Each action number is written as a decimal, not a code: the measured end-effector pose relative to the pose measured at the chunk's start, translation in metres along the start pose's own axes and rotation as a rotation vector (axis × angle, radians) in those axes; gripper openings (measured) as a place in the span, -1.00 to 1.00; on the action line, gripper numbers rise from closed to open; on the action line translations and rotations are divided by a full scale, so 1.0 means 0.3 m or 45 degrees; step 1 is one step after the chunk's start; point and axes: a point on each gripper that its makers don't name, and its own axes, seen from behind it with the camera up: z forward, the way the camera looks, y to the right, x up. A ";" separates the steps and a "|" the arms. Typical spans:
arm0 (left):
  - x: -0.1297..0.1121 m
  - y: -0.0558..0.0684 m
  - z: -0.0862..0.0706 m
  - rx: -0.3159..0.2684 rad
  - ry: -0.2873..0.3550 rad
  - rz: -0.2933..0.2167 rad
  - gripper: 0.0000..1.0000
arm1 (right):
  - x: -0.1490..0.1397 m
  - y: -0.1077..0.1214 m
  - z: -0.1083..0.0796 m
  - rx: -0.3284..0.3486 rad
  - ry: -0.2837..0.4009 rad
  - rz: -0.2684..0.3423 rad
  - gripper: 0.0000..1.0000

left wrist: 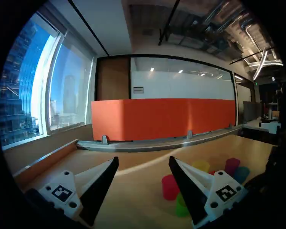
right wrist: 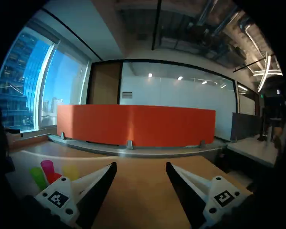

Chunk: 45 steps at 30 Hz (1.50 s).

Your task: Pour water

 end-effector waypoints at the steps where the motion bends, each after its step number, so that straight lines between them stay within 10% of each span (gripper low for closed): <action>1: 0.020 -0.007 0.001 0.001 0.001 -0.002 0.95 | 0.015 -0.007 -0.001 0.009 -0.002 -0.007 0.99; 17: 0.335 -0.023 0.021 -0.099 0.033 -0.052 0.96 | 0.283 -0.102 0.000 0.127 0.054 0.008 0.98; 45: 0.347 0.137 -0.033 -0.580 -0.038 -0.118 0.96 | 0.294 -0.379 -0.096 0.690 -0.027 0.046 0.99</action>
